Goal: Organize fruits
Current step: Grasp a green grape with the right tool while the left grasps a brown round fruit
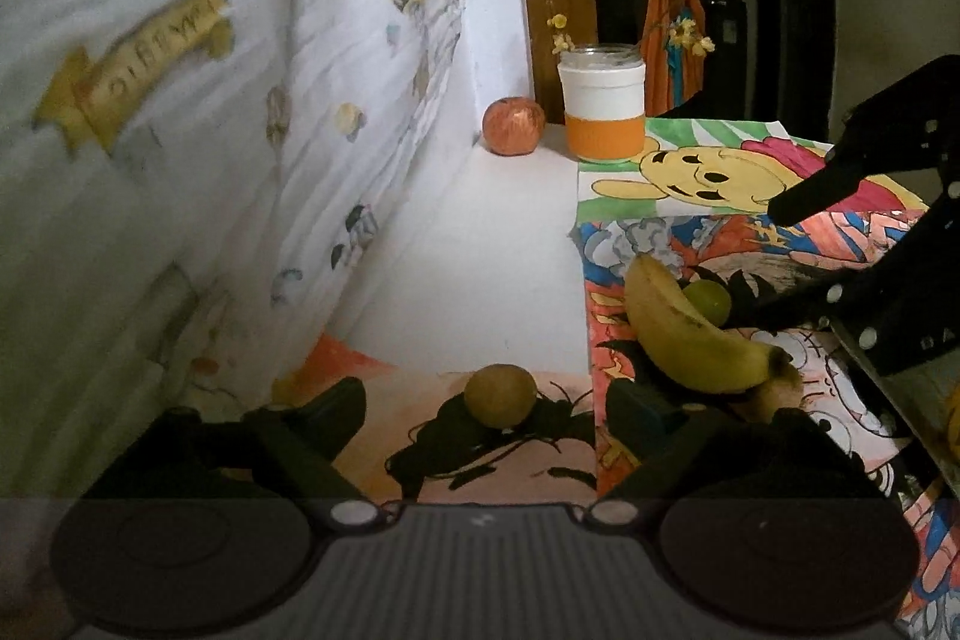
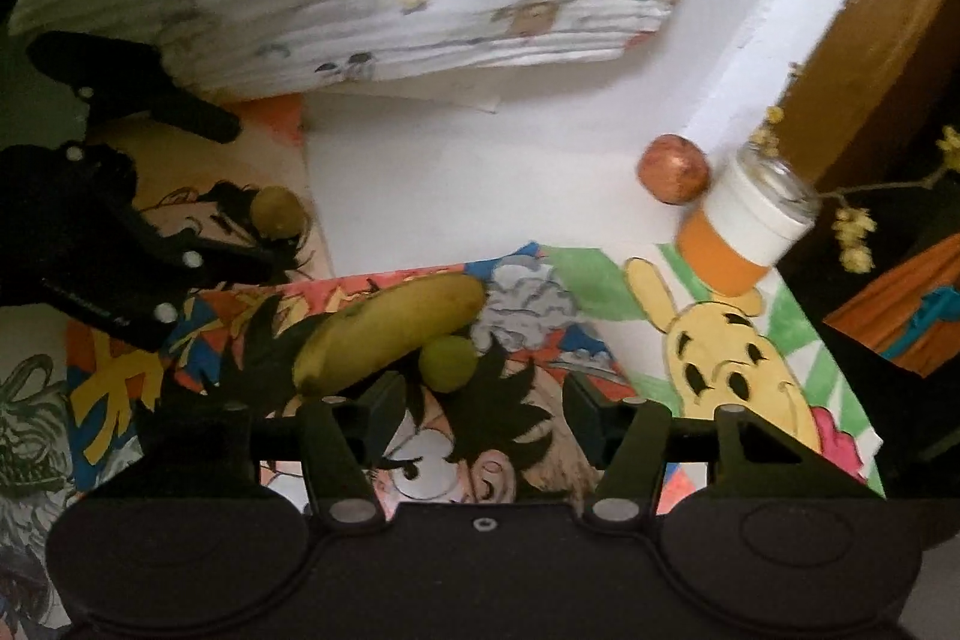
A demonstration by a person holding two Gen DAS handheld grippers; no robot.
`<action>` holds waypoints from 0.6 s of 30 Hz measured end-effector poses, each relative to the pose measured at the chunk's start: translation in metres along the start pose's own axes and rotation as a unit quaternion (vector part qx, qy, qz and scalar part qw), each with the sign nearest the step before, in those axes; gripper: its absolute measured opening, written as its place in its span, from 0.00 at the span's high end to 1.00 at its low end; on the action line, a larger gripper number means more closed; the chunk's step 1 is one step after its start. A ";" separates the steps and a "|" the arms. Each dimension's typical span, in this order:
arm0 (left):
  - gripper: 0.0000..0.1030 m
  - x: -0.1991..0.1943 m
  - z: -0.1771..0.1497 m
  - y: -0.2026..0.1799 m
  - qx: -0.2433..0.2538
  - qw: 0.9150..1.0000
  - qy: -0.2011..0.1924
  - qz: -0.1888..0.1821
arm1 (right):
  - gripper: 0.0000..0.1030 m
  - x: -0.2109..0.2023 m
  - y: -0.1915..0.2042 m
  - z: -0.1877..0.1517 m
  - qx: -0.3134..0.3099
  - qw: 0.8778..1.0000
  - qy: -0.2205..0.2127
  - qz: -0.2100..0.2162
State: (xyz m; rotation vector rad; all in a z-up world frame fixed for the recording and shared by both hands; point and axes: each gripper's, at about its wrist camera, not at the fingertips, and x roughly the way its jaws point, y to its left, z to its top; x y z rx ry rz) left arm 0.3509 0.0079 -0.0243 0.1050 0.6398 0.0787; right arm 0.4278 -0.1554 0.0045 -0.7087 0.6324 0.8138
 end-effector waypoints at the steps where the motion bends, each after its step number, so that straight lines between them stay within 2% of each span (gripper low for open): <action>1: 0.15 0.002 0.000 0.001 -0.002 1.000 0.001 0.000 | 0.43 0.003 0.001 0.000 -0.003 1.000 0.001 0.002; 12: 0.31 0.016 -0.001 0.006 -0.014 1.000 0.015 -0.022 | 0.51 0.029 0.001 0.001 -0.001 1.000 0.004 0.017; 18: 0.42 0.019 0.000 0.008 -0.023 0.999 0.019 -0.035 | 0.62 0.035 -0.008 -0.001 0.020 0.999 -0.005 0.047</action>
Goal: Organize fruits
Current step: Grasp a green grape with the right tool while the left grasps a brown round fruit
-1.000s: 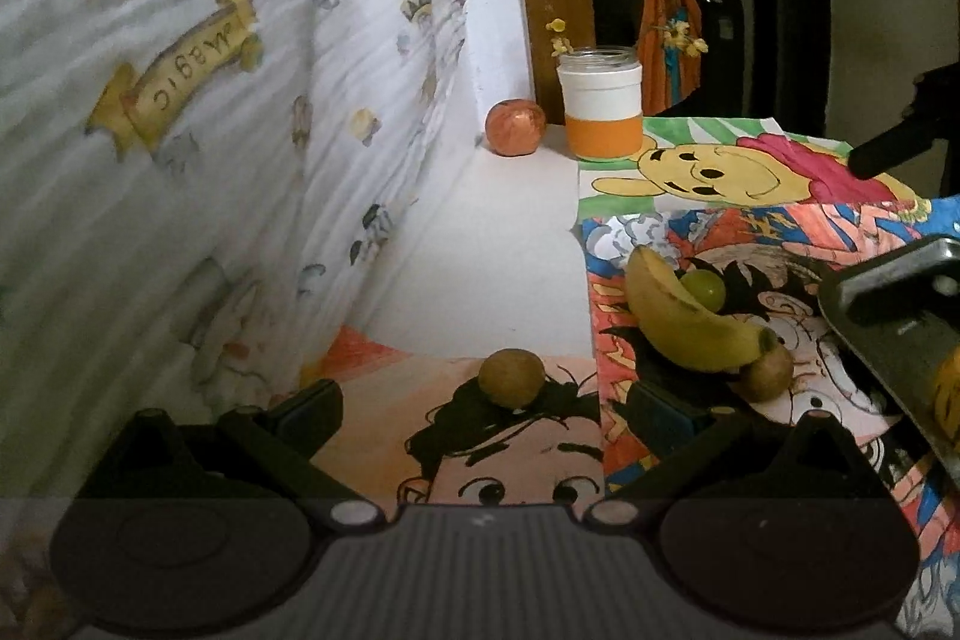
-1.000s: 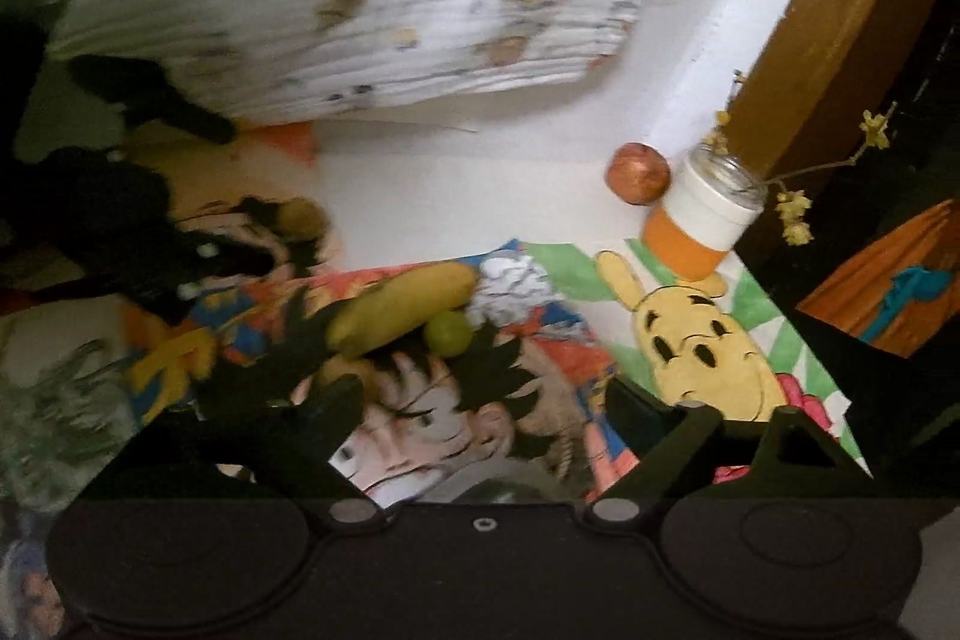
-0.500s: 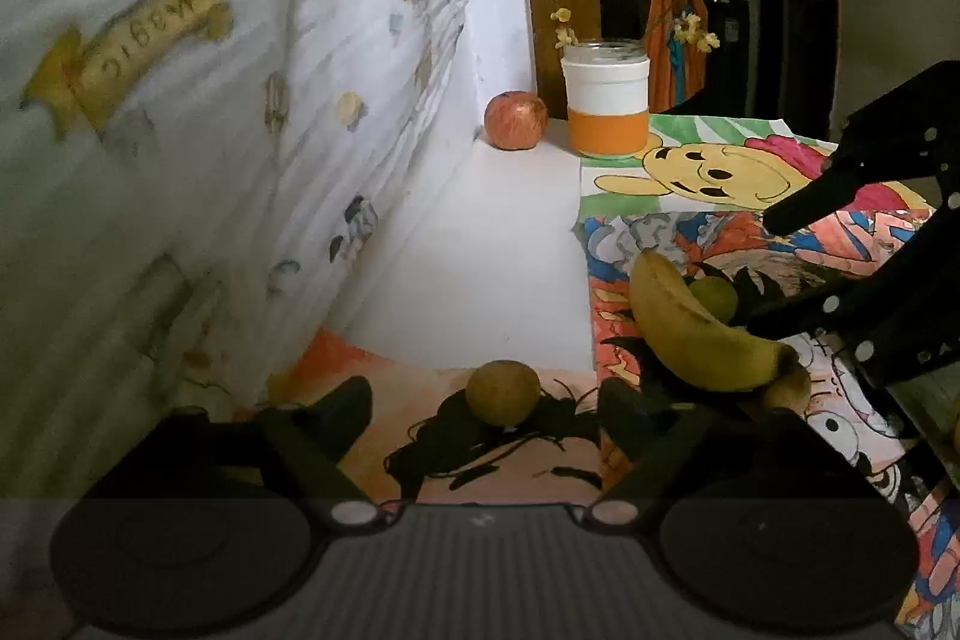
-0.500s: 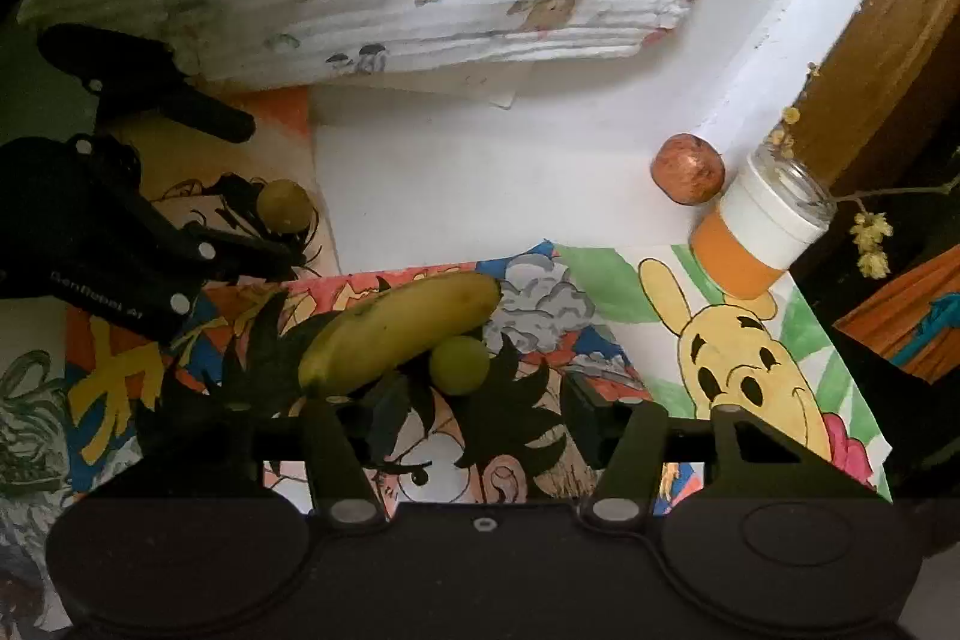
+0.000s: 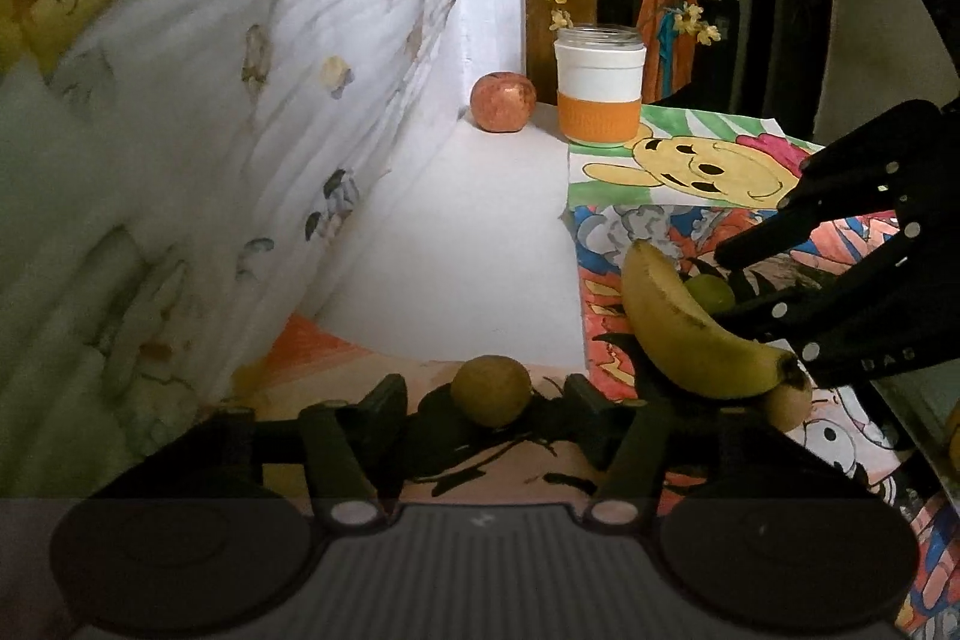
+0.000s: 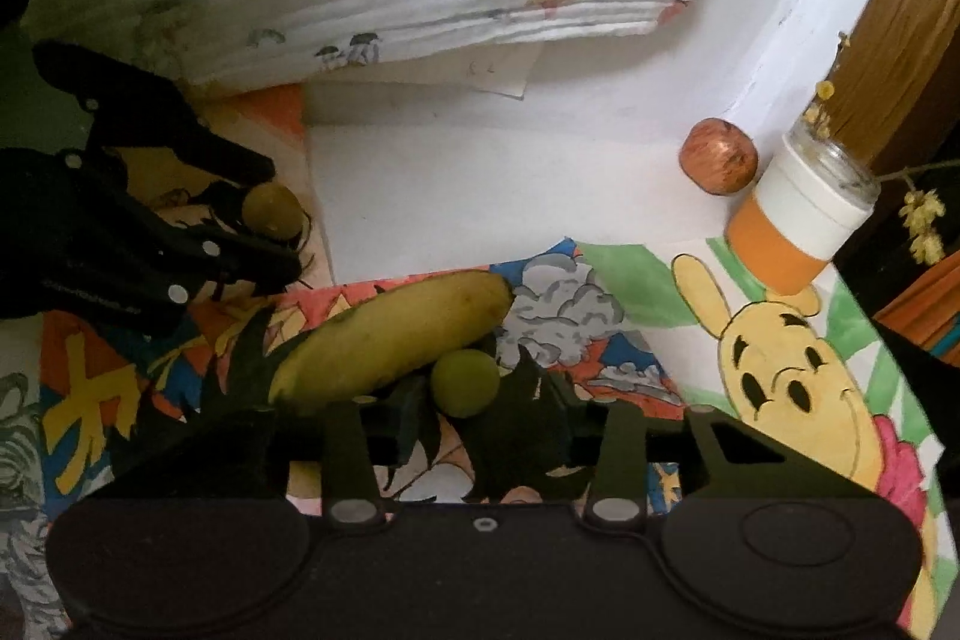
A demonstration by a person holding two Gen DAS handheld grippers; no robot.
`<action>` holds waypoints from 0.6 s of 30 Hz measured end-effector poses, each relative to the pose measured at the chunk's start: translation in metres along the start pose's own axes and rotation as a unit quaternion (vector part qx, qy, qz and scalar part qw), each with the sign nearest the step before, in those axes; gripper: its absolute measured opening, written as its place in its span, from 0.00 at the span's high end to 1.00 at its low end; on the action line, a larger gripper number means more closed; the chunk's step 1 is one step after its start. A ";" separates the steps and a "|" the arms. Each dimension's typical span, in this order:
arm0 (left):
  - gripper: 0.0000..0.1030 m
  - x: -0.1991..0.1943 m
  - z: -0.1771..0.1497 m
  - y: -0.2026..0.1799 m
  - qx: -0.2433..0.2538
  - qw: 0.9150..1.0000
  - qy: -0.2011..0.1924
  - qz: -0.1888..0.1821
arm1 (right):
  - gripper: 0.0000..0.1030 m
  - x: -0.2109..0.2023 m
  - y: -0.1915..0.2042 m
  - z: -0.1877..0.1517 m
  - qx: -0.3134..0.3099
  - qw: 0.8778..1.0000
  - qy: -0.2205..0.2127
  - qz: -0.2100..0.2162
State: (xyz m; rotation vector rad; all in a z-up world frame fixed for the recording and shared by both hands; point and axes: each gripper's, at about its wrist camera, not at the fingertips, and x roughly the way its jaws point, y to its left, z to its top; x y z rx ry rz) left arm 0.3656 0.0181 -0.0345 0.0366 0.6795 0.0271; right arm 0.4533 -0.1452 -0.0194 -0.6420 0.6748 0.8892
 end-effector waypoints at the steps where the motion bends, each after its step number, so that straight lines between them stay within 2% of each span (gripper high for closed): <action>1: 0.44 0.000 0.000 0.000 0.000 1.000 -0.001 -0.001 | 0.67 0.000 0.000 0.000 0.002 1.000 -0.001 0.006; 2: 0.47 0.000 0.000 0.000 -0.001 1.000 -0.001 -0.001 | 0.73 0.000 0.001 -0.001 0.001 1.000 -0.001 0.012; 9: 0.69 -0.001 0.001 0.002 -0.008 1.000 -0.004 0.001 | 0.74 -0.002 0.008 -0.001 -0.011 1.000 -0.007 0.003; 18: 0.70 -0.009 0.001 0.004 -0.016 1.000 0.005 -0.010 | 0.74 -0.017 0.023 0.000 -0.026 1.000 -0.011 0.007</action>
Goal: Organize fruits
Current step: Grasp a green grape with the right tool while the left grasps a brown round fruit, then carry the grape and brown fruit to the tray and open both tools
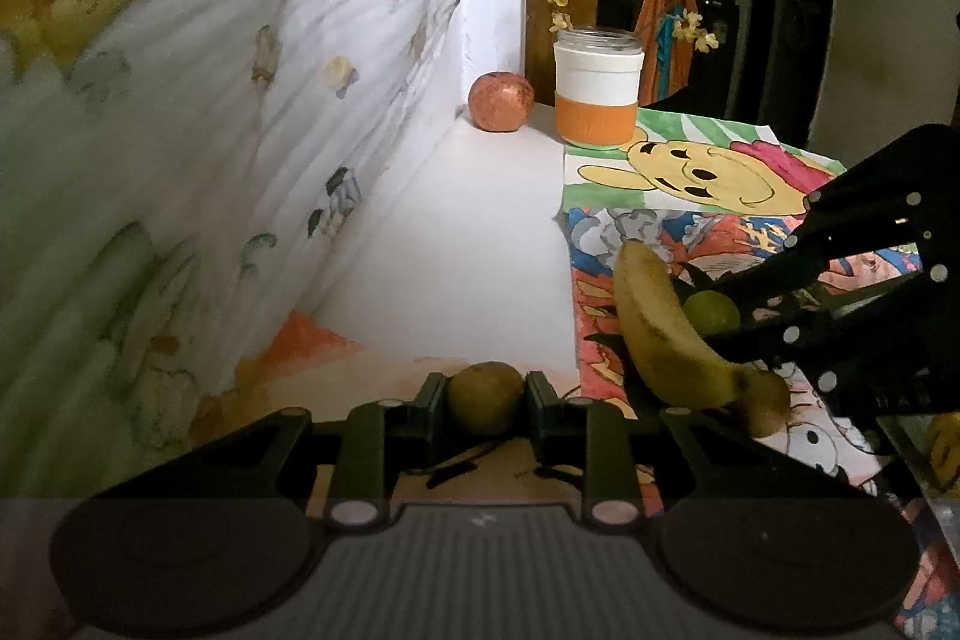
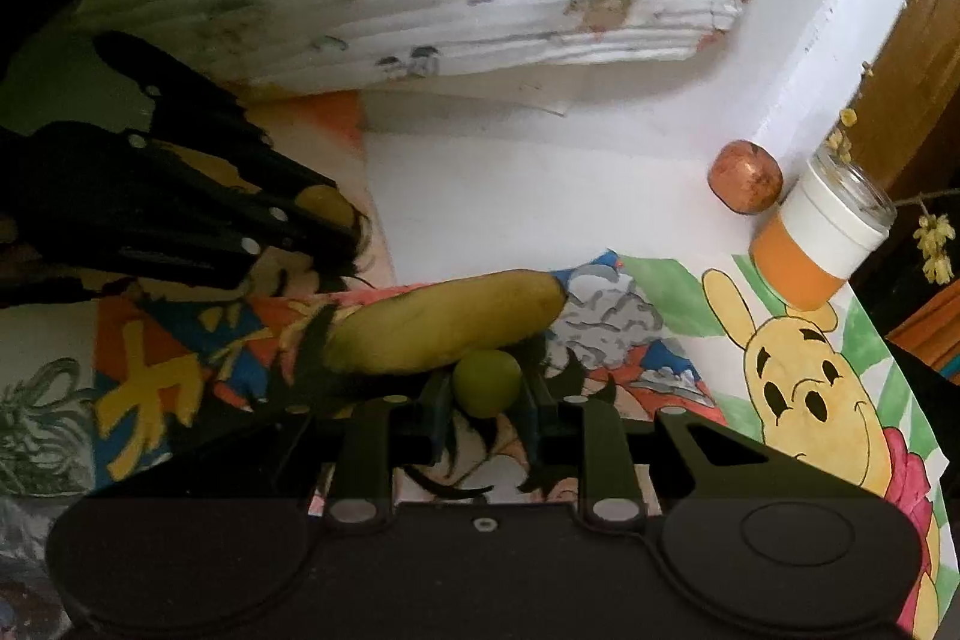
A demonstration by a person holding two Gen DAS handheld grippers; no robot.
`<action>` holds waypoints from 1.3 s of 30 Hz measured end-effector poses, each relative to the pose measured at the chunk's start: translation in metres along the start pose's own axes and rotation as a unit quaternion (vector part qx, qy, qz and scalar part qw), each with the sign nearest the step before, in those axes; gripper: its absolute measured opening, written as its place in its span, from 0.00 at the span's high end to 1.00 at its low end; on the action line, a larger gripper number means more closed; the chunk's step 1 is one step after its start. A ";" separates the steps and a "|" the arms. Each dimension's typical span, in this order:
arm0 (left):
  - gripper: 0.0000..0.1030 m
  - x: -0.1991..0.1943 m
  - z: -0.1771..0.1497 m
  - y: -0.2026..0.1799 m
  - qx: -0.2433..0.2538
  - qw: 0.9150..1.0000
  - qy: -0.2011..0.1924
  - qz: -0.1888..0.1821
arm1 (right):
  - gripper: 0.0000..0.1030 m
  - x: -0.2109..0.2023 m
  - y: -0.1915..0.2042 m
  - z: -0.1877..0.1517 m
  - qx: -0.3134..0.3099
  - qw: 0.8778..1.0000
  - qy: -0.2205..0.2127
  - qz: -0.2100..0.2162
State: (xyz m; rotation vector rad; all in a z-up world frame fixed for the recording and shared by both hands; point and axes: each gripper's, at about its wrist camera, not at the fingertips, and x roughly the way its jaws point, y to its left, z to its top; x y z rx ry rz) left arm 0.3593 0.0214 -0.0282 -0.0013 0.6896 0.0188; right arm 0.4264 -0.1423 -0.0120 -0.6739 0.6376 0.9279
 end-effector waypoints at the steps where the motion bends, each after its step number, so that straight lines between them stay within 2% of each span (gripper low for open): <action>1: 0.70 -0.001 0.000 0.000 -0.002 1.000 0.000 0.000 | 0.74 -0.002 0.002 0.001 -0.003 1.000 -0.001 0.000; 12: 0.70 -0.033 -0.005 -0.001 -0.018 1.000 -0.009 -0.017 | 0.74 -0.036 0.031 -0.002 -0.007 1.000 -0.001 -0.001; 23: 0.70 -0.082 -0.015 -0.019 -0.026 0.998 -0.026 -0.048 | 0.74 -0.099 0.060 -0.017 0.031 0.998 -0.038 -0.027; 39: 0.70 -0.153 -0.029 -0.080 -0.002 0.992 -0.057 -0.116 | 0.74 -0.195 0.097 -0.069 0.095 0.990 -0.086 -0.062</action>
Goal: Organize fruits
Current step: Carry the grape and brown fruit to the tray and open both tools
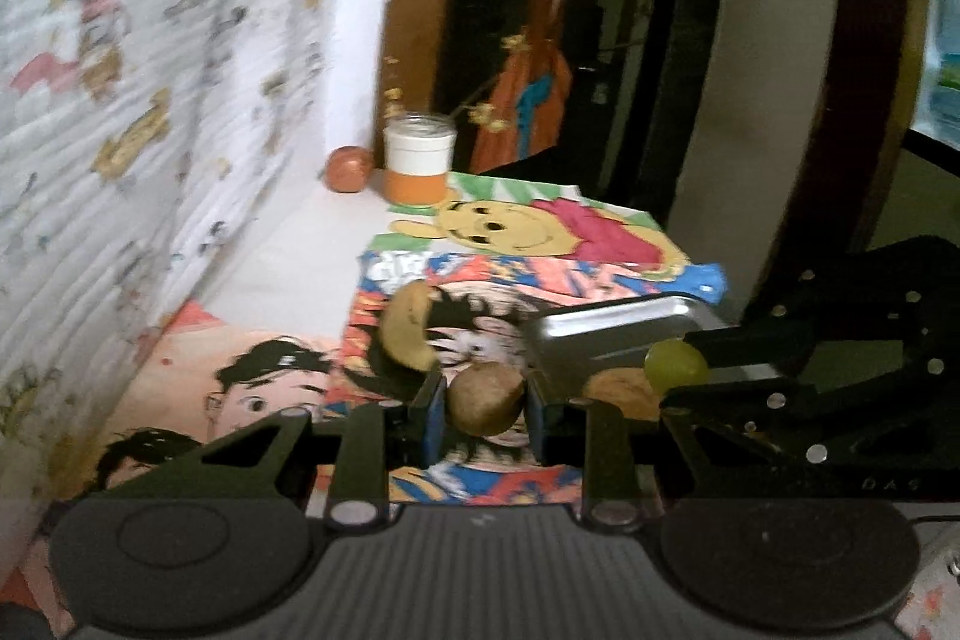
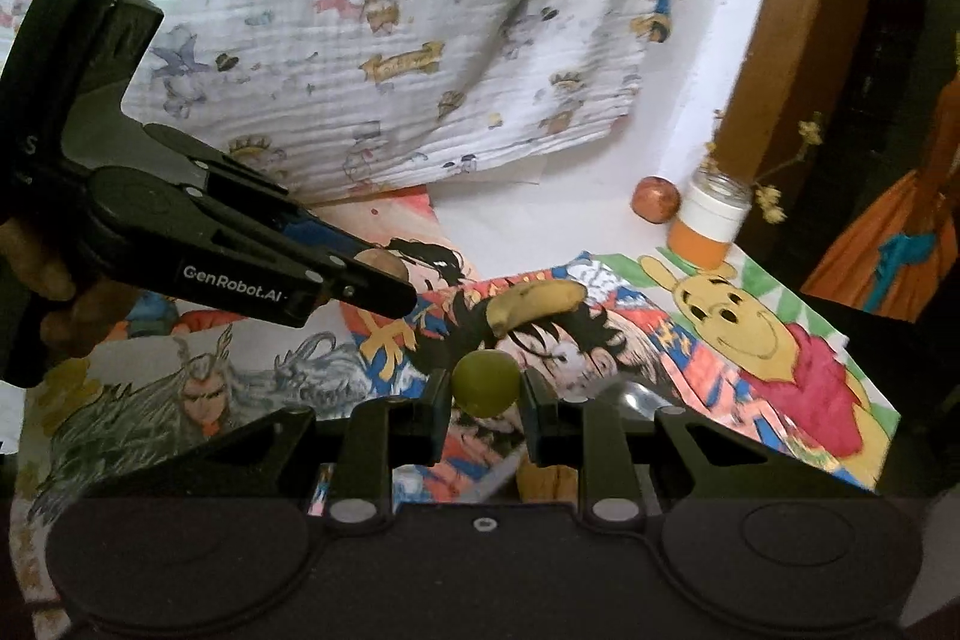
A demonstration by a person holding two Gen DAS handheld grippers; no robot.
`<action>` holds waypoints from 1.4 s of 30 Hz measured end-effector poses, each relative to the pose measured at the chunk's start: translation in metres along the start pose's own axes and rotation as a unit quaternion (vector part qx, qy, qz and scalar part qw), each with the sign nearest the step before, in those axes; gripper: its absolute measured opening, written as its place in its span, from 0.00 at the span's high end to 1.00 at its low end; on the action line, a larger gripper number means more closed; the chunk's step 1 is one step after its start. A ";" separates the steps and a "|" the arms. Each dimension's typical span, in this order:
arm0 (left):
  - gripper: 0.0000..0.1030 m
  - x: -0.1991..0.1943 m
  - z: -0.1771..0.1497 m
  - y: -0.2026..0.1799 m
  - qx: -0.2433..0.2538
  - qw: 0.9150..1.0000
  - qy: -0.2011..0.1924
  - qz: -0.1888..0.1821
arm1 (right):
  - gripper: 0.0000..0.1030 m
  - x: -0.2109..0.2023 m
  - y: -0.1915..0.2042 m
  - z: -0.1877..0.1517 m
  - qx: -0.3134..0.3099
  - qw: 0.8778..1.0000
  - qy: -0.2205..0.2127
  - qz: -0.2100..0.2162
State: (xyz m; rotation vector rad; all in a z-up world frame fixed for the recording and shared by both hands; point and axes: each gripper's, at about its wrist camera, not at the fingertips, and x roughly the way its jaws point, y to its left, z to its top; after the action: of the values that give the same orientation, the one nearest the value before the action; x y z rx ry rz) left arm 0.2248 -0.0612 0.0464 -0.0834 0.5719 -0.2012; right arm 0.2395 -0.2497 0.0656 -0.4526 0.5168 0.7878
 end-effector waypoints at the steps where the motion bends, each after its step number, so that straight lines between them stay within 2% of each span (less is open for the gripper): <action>1: 0.70 -0.002 -0.001 -0.005 0.002 1.000 0.000 -0.004 | 0.74 -0.007 0.000 -0.004 0.003 1.000 -0.001 -0.004; 9: 0.70 -0.010 -0.011 -0.045 0.012 0.999 0.007 -0.049 | 0.74 -0.054 0.001 -0.038 0.033 0.999 -0.007 -0.032; 22: 0.70 -0.007 -0.044 -0.095 0.040 0.993 0.052 -0.100 | 0.74 -0.089 0.007 -0.115 0.102 0.993 0.022 -0.049; 32: 0.70 0.010 -0.064 -0.127 0.062 0.987 0.087 -0.118 | 0.74 -0.107 0.004 -0.152 0.131 0.989 0.031 -0.068; 42: 0.70 0.020 -0.074 -0.146 0.085 0.985 0.109 -0.105 | 0.74 -0.105 -0.007 -0.168 0.157 0.985 0.026 -0.073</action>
State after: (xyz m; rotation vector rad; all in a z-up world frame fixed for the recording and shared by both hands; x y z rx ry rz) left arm 0.1764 -0.2102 -0.0068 0.0455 0.7615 -0.4676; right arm 0.1378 -0.4054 -0.0030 -0.2154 0.6378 0.5422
